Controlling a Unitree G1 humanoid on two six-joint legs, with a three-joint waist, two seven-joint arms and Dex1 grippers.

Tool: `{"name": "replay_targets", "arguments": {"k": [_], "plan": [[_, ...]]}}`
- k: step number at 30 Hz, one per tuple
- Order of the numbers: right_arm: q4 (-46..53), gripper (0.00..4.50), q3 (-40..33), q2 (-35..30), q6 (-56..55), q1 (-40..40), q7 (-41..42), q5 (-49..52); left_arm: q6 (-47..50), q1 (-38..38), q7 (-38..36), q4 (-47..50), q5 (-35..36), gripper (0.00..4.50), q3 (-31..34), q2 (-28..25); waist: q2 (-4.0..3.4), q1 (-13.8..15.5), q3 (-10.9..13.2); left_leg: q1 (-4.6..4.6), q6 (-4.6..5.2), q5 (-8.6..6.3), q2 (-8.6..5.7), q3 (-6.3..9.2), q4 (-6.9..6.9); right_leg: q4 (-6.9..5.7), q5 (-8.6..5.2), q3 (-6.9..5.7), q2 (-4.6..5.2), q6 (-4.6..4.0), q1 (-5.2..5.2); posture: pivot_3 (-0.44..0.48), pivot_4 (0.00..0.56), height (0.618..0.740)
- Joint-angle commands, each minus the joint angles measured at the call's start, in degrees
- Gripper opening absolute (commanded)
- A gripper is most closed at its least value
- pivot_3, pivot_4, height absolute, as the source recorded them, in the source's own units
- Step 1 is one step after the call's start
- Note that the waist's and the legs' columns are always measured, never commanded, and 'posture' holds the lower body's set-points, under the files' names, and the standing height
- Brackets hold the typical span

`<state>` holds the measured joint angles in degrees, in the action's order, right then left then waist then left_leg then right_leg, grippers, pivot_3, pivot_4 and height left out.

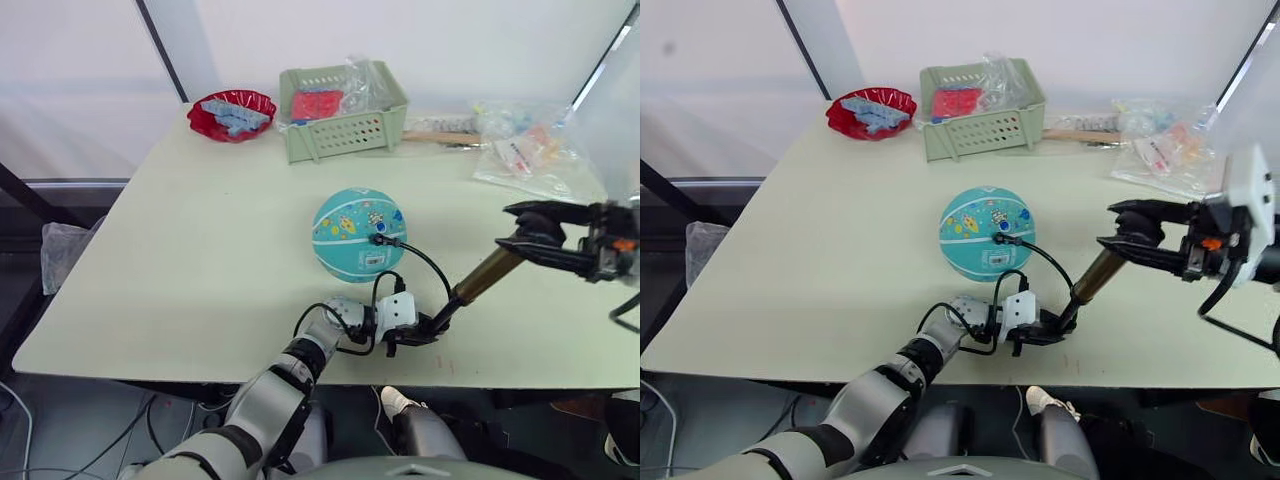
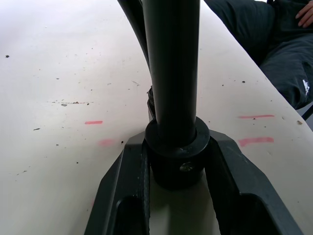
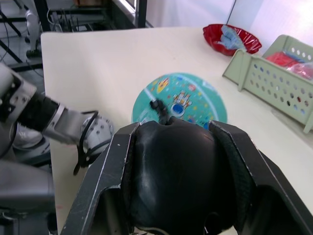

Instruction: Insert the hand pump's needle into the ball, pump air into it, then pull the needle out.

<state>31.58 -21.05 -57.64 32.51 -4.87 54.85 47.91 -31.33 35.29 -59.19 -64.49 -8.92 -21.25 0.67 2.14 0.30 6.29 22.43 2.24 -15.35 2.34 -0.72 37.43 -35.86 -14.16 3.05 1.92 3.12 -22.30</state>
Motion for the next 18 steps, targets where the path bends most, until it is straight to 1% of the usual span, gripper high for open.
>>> {"name": "replay_targets", "arguments": {"k": [1, 2, 3, 4, 9, 11, 14, 18], "plan": [[-2.8, 1.67, 6.6, 2.3, -4.7, 3.2, -2.6, -11.1, 3.0, -3.4, -1.0, -5.7, -4.3, 1.08, -2.7, -2.3, 0.04, -0.1, 0.0, -0.04, 0.00, 0.00, 0.01, 0.02, 0.00, 0.00, 0.00, -0.02, 0.00, 0.00, 0.05, 0.000, 0.150, 0.736], [-3.2, 1.67, 7.9, 3.4, -5.7, 3.8, -2.9, -12.0, 3.0, -3.4, -0.9, -5.7, -4.4, 1.08, -2.7, -2.4, 0.17, -0.3, 0.0, -0.16, 0.00, 0.00, 0.02, 0.06, -0.01, 0.00, 0.00, -0.02, 0.00, -0.01, 0.15, 0.000, 0.150, 0.736], [-3.9, 1.67, 9.6, 4.3, -7.3, 4.8, -2.7, -13.6, 2.9, -3.4, -0.8, -5.8, -4.4, 1.08, -2.8, -2.4, 0.18, -0.6, 0.0, -0.48, -0.01, 0.00, 0.08, 0.07, -0.02, 0.00, -0.06, -0.03, 0.02, -0.08, 0.47, 0.000, 0.150, 0.736], [-4.5, 1.67, 11.1, 5.1, -8.9, 5.6, -2.4, -15.4, 2.9, -3.4, -0.7, -5.8, -4.4, 1.08, -2.8, -2.4, 0.18, -0.8, 0.0, -0.60, -0.01, -0.01, 0.26, 0.09, -0.03, 0.00, -0.09, -0.05, 0.06, -0.10, 0.56, 0.000, 0.150, 0.736], [-9.0, 1.67, 17.9, 11.3, -15.1, 7.3, -5.3, -22.3, 2.6, -4.0, -0.6, -5.7, -4.5, 1.08, -3.0, -2.4, 0.30, -0.9, -0.1, -0.64, -0.01, -0.01, 0.25, 0.06, -0.05, 0.01, -0.07, -0.04, 0.10, -0.13, 0.58, 0.000, 0.150, 0.736], [-10.5, 1.67, 19.6, 12.2, -18.1, 8.4, -5.5, -25.9, 2.5, -4.3, -0.5, -5.6, -4.5, 1.08, -3.0, -2.3, 0.30, -0.9, -0.2, -0.65, -0.01, -0.01, 0.25, 0.05, -0.07, 0.01, -0.07, -0.03, 0.10, -0.14, 0.58, 0.000, 0.150, 0.736], [-10.5, 1.67, 19.3, 13.1, -19.7, 8.8, -6.1, -26.6, 2.9, -4.4, -0.4, -5.6, -4.0, 1.08, -2.5, -2.3, 0.12, -0.9, -0.3, -0.64, -0.01, -0.01, 0.24, 0.05, -0.08, 0.01, -0.08, -0.04, 0.13, -0.15, 0.57, 0.000, 0.150, 0.736], [-7.8, 1.67, 16.2, 12.7, -19.2, 8.4, -5.7, -23.7, 2.6, -4.9, -0.5, -5.7, -4.1, 1.08, -2.6, -2.6, 0.13, -0.9, -0.3, -0.65, -0.02, -0.01, 0.22, 0.03, -0.08, 0.01, -0.08, -0.03, 0.15, -0.15, 0.57, 0.000, 0.150, 0.736]]}}
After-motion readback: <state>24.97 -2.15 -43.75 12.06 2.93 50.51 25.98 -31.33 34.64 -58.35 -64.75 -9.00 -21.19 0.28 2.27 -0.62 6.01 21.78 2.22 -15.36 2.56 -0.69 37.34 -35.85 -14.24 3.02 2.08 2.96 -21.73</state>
